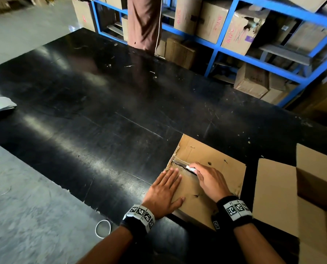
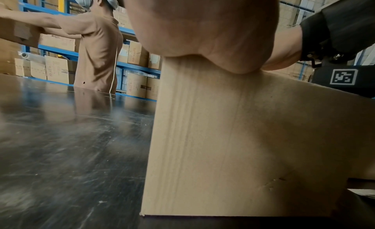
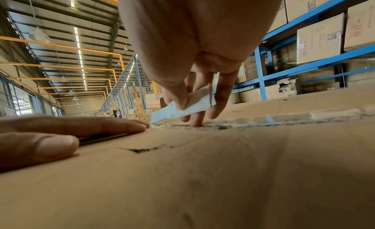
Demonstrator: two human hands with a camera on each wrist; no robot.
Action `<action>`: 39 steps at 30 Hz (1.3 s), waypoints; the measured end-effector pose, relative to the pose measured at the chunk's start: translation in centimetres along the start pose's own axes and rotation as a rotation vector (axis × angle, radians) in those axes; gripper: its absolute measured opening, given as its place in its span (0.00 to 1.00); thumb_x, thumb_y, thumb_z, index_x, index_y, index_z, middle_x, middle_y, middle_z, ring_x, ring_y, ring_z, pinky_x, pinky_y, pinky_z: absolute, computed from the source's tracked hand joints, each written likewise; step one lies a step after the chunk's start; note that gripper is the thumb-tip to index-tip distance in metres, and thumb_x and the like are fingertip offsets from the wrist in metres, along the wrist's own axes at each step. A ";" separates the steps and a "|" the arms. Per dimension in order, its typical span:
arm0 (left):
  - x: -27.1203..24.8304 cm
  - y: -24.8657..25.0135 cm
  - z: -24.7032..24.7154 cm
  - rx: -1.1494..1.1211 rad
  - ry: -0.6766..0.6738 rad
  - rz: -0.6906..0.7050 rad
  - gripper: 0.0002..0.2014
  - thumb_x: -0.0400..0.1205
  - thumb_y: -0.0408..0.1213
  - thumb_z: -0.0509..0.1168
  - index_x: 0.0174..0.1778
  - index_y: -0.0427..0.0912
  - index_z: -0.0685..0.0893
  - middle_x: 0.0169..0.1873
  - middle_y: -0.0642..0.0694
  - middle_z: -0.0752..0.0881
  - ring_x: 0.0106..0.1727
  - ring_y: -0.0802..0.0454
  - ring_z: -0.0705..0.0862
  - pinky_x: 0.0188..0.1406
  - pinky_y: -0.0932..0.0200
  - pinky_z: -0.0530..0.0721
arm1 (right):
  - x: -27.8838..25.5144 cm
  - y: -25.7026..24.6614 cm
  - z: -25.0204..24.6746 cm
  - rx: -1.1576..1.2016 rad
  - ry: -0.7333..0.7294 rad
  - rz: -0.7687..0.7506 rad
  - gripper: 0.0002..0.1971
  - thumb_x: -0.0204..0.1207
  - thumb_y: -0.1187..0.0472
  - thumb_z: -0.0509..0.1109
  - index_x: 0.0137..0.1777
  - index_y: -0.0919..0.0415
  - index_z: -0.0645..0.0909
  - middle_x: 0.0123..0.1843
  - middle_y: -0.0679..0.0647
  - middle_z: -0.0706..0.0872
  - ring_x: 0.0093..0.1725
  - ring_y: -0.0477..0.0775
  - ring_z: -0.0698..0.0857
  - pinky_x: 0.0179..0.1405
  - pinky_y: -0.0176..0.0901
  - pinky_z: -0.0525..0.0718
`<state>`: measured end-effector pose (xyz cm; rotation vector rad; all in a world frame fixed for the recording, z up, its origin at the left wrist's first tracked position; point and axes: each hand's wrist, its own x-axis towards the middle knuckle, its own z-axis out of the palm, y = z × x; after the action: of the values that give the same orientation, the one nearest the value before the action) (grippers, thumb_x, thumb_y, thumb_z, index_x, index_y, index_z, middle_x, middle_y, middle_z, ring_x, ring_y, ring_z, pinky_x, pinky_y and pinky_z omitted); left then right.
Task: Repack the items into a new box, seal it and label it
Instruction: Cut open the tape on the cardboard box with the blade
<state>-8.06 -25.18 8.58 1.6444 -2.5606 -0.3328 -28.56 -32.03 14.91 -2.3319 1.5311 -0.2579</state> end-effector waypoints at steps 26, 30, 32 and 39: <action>-0.2 0.1 0.4 0.015 0.041 -0.029 0.40 0.85 0.67 0.43 0.85 0.42 0.60 0.86 0.43 0.57 0.87 0.48 0.53 0.83 0.46 0.52 | -5.8 3.1 -4.1 -0.230 -0.076 0.156 0.13 0.85 0.60 0.64 0.59 0.47 0.89 0.50 0.48 0.92 0.50 0.51 0.89 0.52 0.49 0.89; -0.2 0.2 0.4 0.036 0.060 -0.018 0.40 0.85 0.67 0.45 0.85 0.40 0.61 0.85 0.43 0.58 0.87 0.48 0.54 0.84 0.47 0.52 | -9.4 5.5 -6.3 -0.332 -0.117 0.296 0.11 0.81 0.56 0.66 0.57 0.43 0.88 0.50 0.46 0.91 0.50 0.53 0.89 0.49 0.47 0.87; -0.1 0.4 0.4 0.026 0.072 -0.014 0.40 0.84 0.66 0.47 0.84 0.39 0.63 0.85 0.42 0.60 0.86 0.47 0.56 0.84 0.46 0.53 | -11.3 6.5 -7.4 -0.338 -0.112 0.352 0.13 0.81 0.56 0.66 0.58 0.40 0.88 0.50 0.47 0.92 0.51 0.53 0.89 0.48 0.45 0.87; 0.2 0.8 0.4 0.049 0.038 -0.002 0.41 0.83 0.67 0.45 0.83 0.37 0.66 0.84 0.41 0.61 0.86 0.46 0.58 0.84 0.45 0.53 | -15.6 7.4 -9.7 -0.376 -0.099 0.464 0.23 0.77 0.66 0.67 0.65 0.38 0.87 0.55 0.46 0.92 0.55 0.53 0.90 0.45 0.44 0.84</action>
<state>-8.96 -24.94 8.36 1.6527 -2.5602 -0.2384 -44.36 -22.20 21.65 -2.1103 2.1535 0.2784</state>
